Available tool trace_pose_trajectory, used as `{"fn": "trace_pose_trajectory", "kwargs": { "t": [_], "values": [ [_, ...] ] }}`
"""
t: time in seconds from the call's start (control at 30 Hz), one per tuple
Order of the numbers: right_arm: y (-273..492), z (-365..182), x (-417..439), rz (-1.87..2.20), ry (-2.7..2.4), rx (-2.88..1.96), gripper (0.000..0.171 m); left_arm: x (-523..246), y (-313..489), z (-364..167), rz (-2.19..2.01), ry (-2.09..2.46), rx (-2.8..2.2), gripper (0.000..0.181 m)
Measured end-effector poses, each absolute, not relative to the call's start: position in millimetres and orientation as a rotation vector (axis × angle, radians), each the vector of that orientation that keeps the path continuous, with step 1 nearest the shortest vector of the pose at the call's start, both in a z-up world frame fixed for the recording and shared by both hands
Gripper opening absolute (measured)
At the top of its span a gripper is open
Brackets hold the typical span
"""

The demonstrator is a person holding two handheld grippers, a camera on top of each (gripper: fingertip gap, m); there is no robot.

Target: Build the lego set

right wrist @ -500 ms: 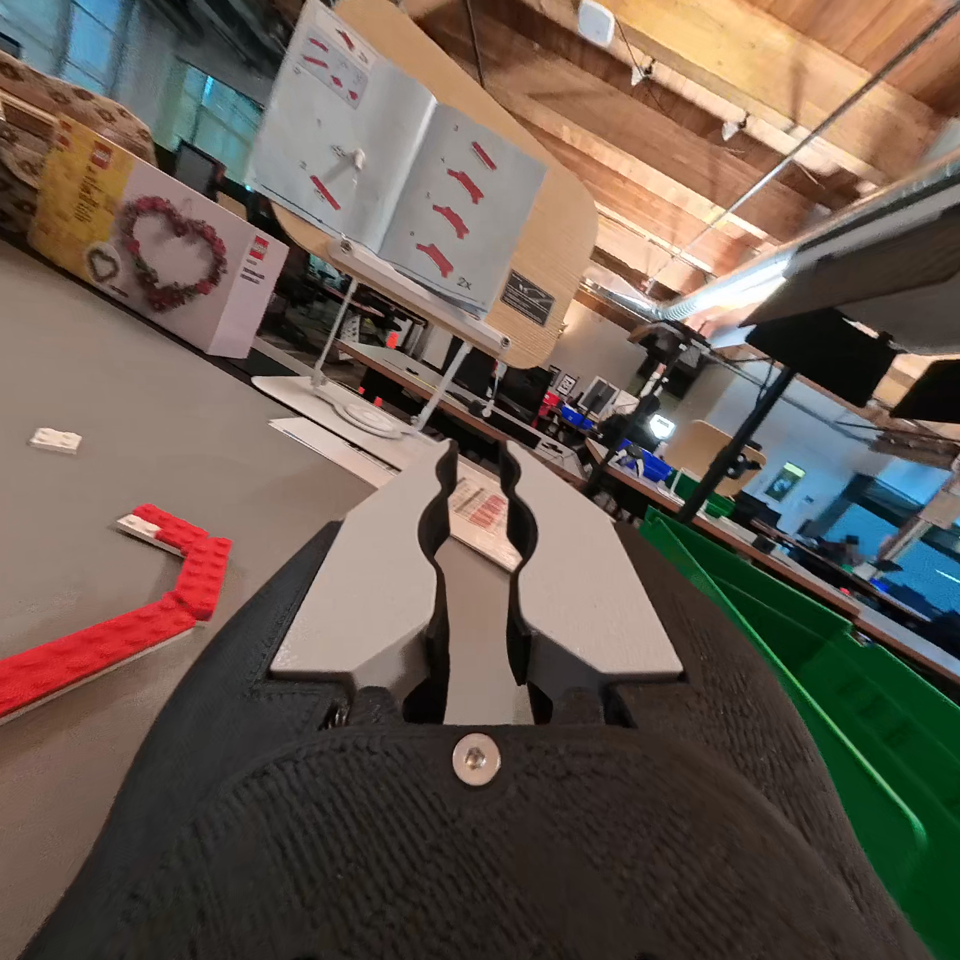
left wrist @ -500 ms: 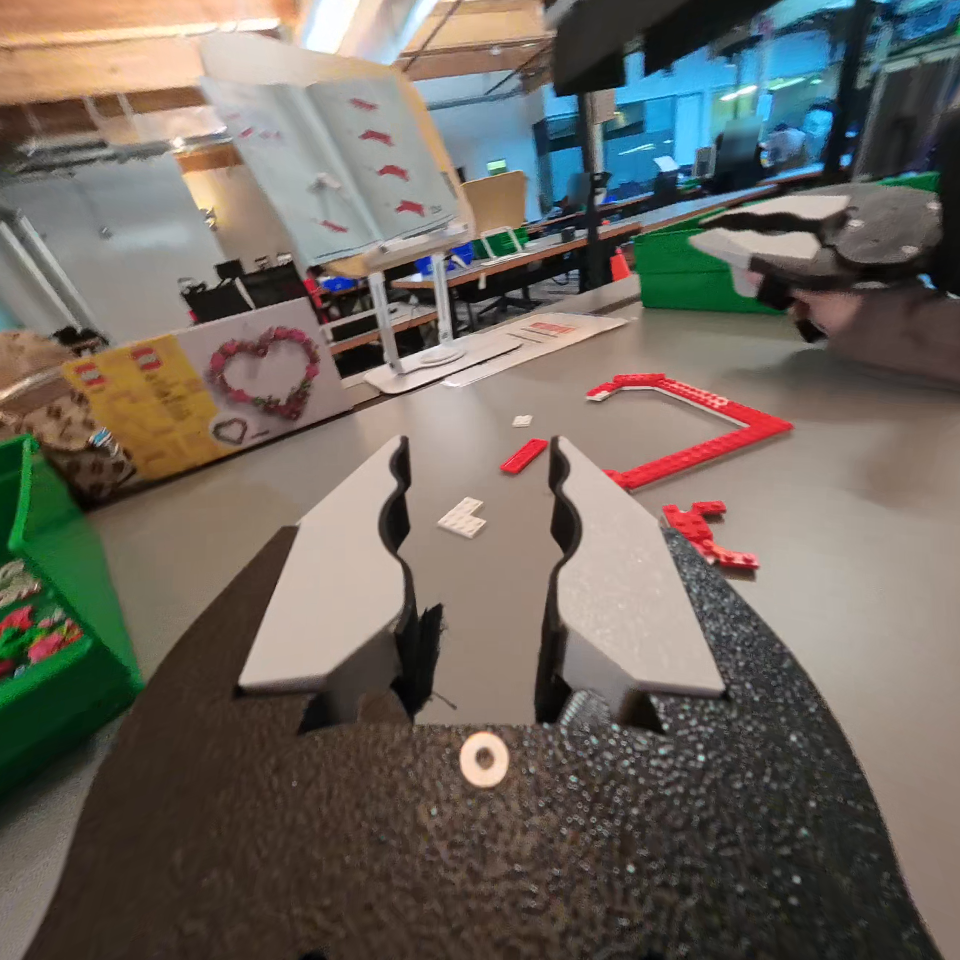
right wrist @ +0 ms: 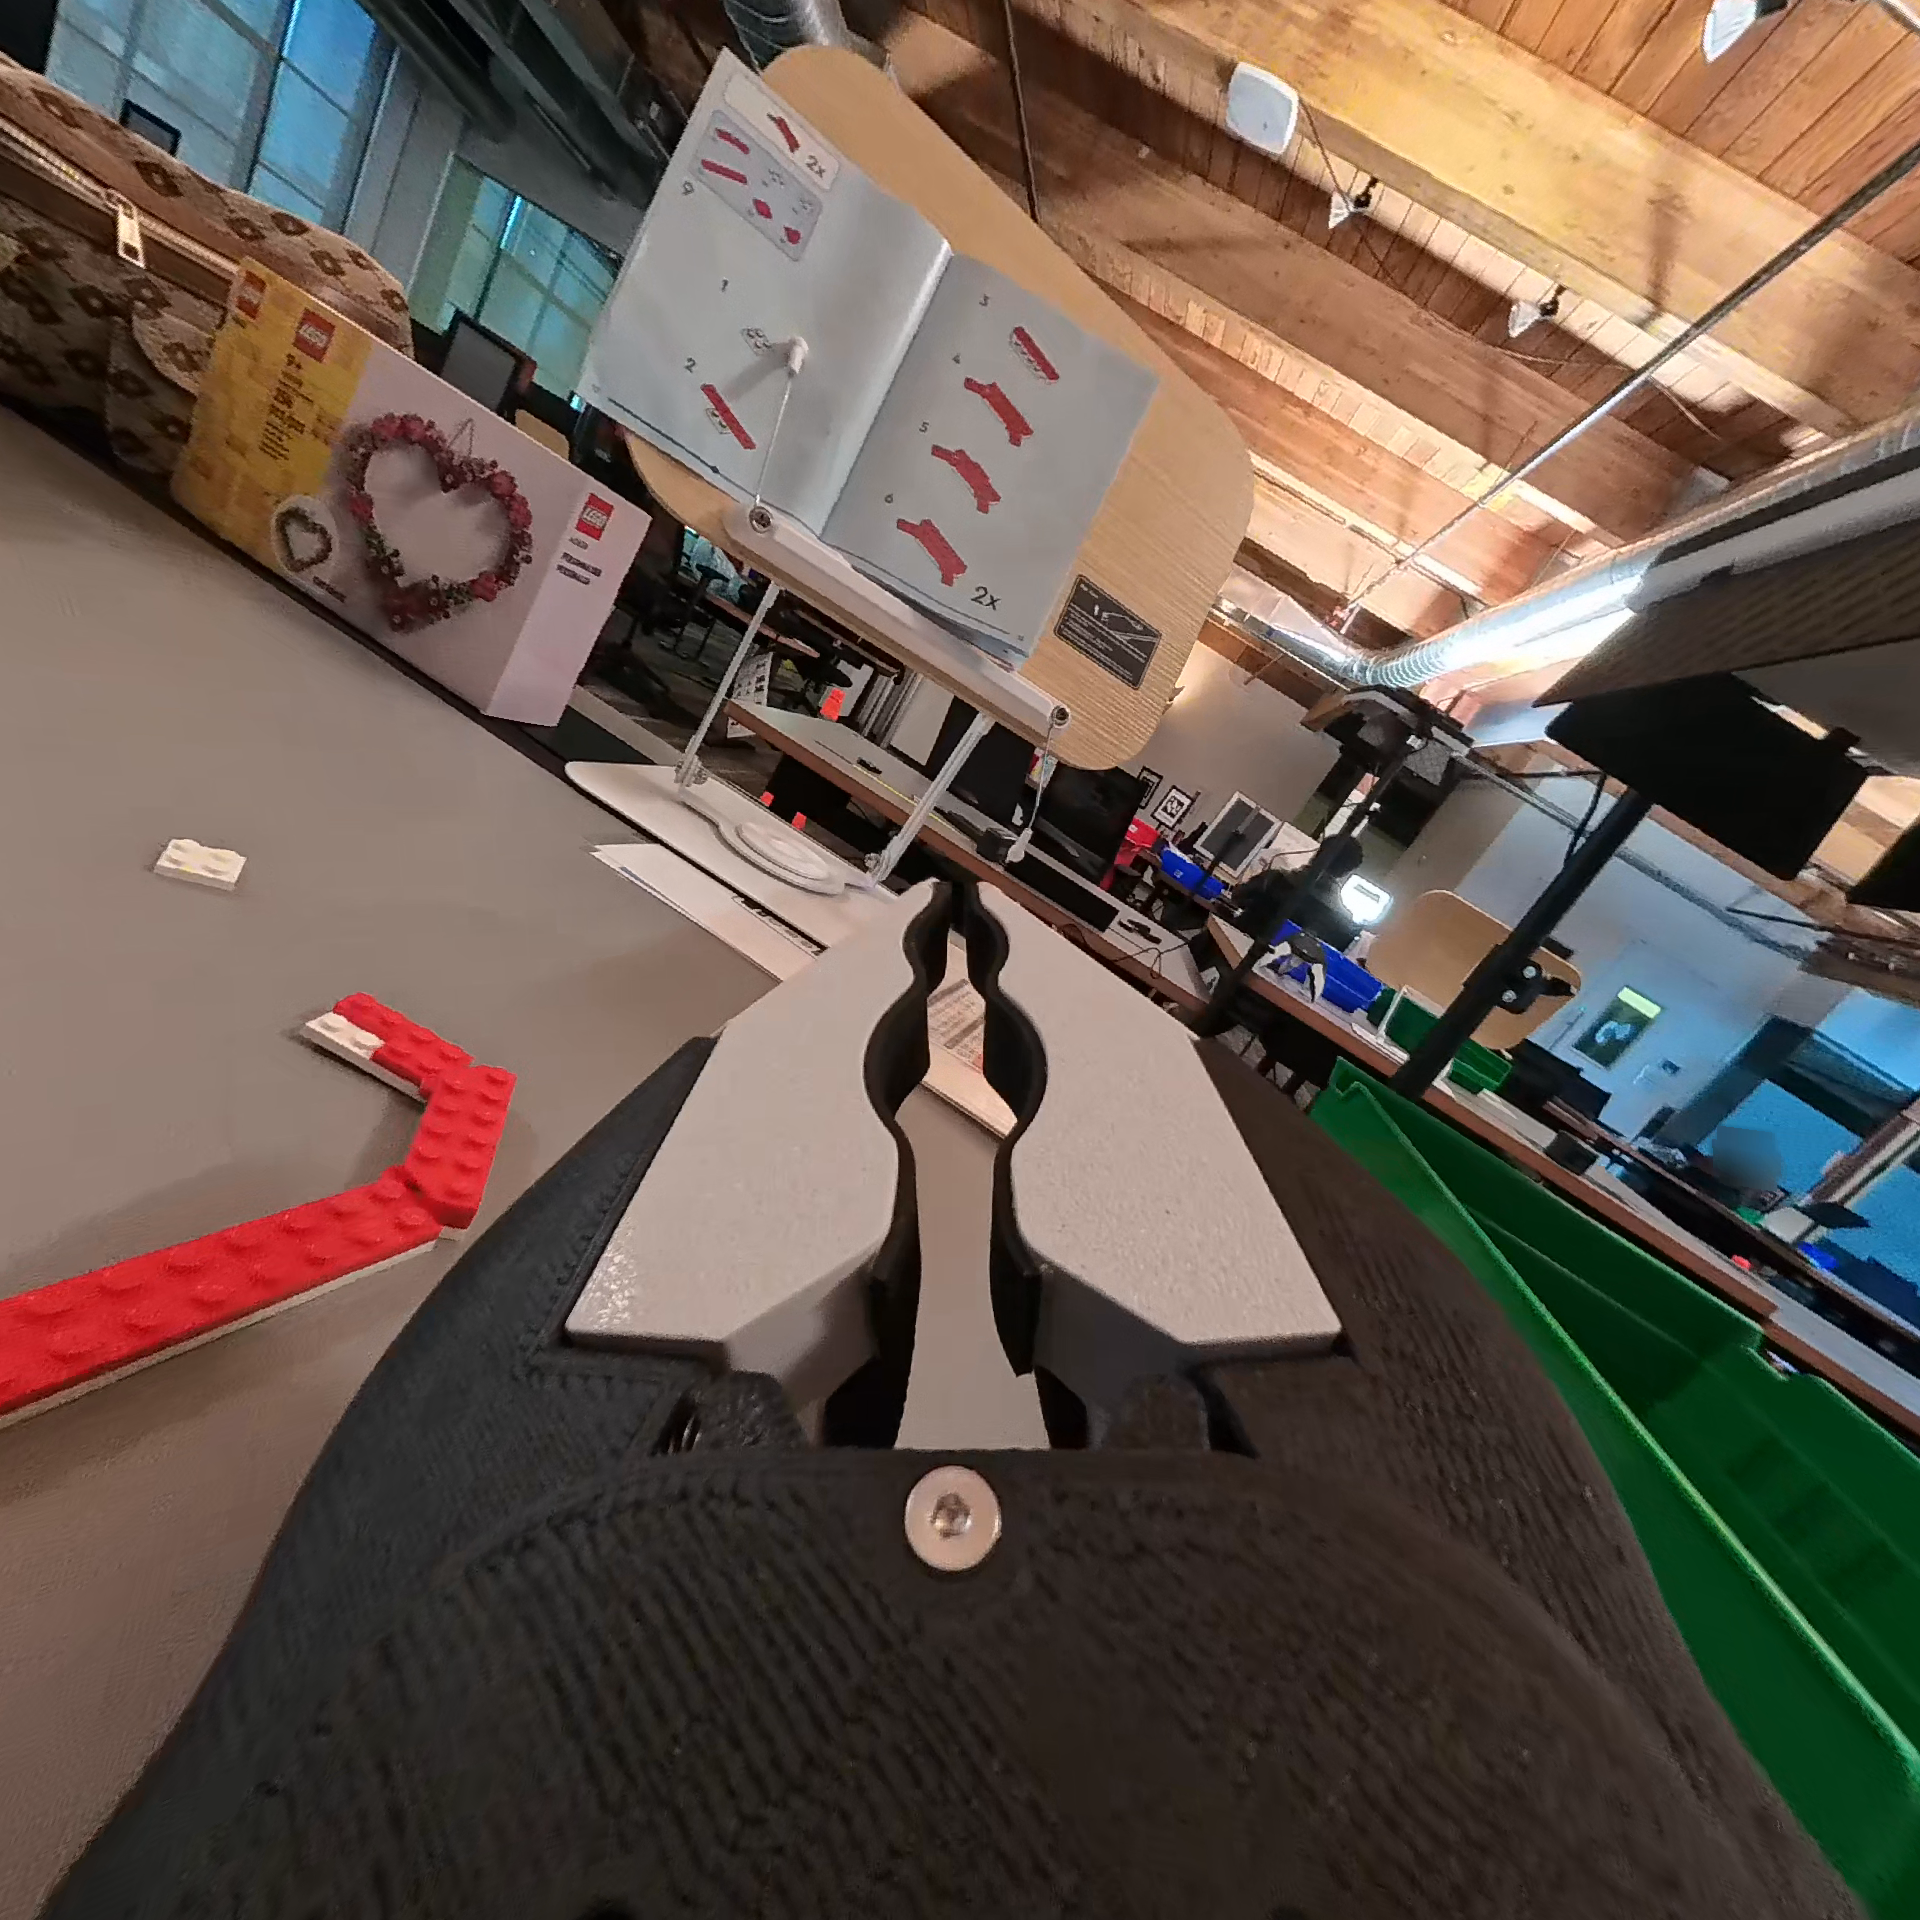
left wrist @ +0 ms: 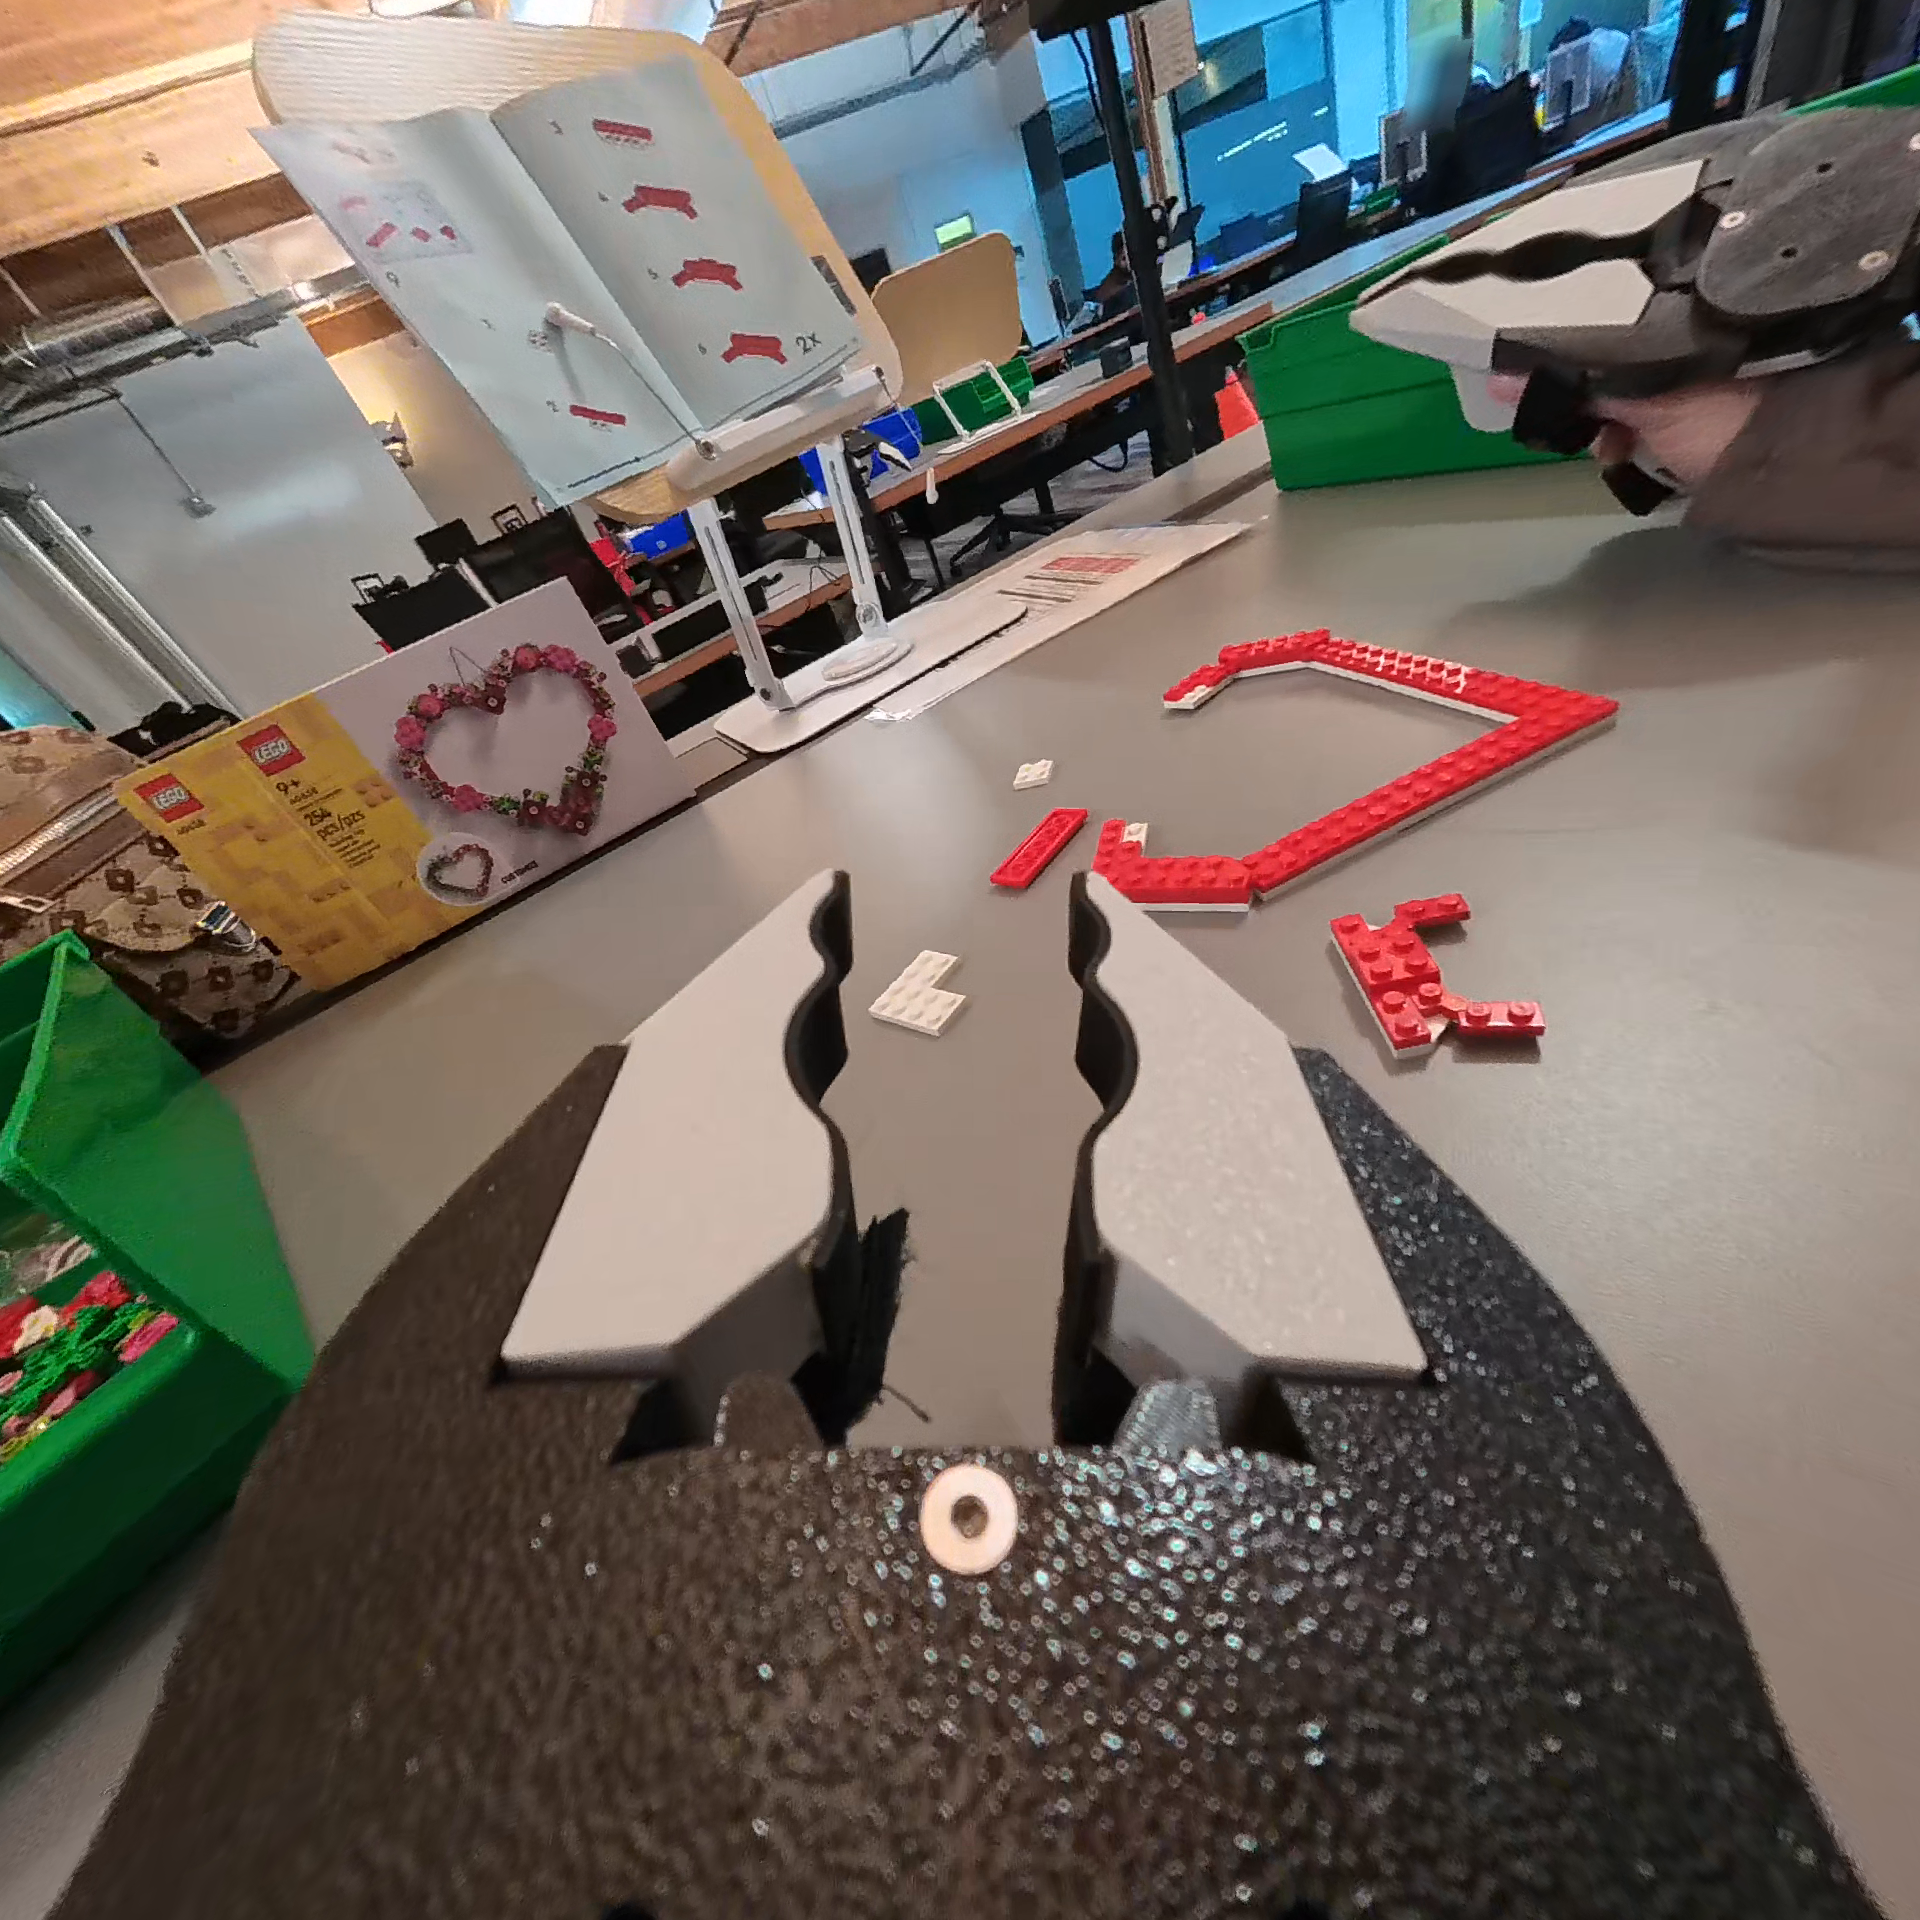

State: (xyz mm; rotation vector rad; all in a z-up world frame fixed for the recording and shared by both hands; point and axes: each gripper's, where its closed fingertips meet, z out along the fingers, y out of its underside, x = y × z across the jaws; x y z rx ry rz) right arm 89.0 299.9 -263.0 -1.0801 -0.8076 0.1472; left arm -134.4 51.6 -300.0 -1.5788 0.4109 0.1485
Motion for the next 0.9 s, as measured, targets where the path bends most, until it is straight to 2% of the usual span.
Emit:
{"fn": "trace_pose_trajectory", "kwargs": {
  "t": [0.83,0.9],
  "values": [
    [298.7,-266.1,85.3,0.144,-0.837,-1.079,0.001,-126.4,54.3,-311.4,0.221,0.519,-1.619,0.035],
    [298.5,-266.0,85.4,0.144,-0.838,-1.078,0.001,-129.4,53.5,-304.6,0.328,0.573,-1.630,0.036]
  ]
}}
